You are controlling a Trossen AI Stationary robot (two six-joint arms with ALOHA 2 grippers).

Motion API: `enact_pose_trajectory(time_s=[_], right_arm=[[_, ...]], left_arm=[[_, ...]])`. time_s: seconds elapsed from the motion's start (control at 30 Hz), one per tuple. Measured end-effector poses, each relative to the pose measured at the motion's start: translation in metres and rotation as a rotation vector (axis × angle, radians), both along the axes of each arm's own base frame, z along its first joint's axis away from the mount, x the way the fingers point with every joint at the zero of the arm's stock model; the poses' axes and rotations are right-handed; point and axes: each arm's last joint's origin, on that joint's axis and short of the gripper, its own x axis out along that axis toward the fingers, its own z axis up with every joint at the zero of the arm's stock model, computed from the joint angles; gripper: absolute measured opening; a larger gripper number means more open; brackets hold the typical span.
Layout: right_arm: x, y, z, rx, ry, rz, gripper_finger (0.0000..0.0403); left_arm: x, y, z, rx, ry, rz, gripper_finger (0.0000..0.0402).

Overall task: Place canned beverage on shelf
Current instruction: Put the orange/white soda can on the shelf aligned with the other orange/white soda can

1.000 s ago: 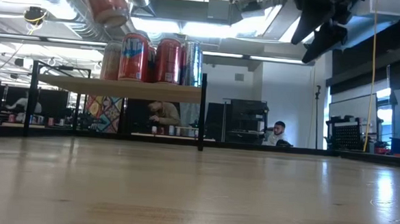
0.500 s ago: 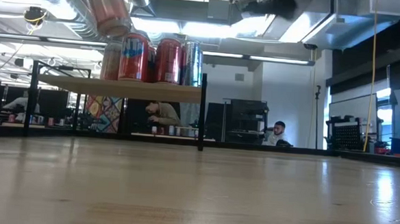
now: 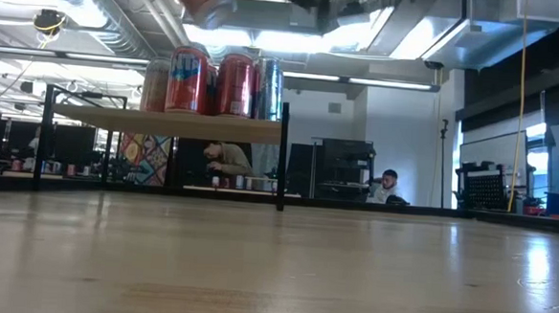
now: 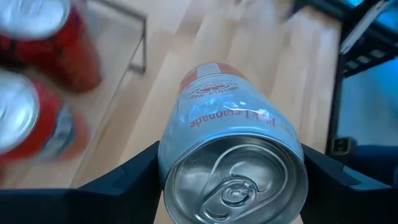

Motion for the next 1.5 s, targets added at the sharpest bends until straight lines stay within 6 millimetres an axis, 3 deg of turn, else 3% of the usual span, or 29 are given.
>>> enact_pose_trajectory(time_s=[0.2,0.43,1.17,1.5], right_arm=[[0.028,-0.001,-0.008,-0.02,0.021,0.007,0.0075],[0.039,-0.001,-0.021,-0.022,0.049,0.006,0.0023],[0.043,-0.002,-0.028,-0.023,0.057,-0.016,0.0012],[0.044,-0.001,-0.037,-0.021,0.116,0.003,0.0012]], left_arm=[[0.003,0.0,0.002,0.006,-0.043,-0.032,0.0264],[0.002,0.0,0.004,0.022,-0.062,-0.029,0.0264],[0.015,0.007,0.011,0.151,-0.153,0.034,0.0264],[0.02,0.01,0.004,0.165,-0.091,0.064,0.0263]])
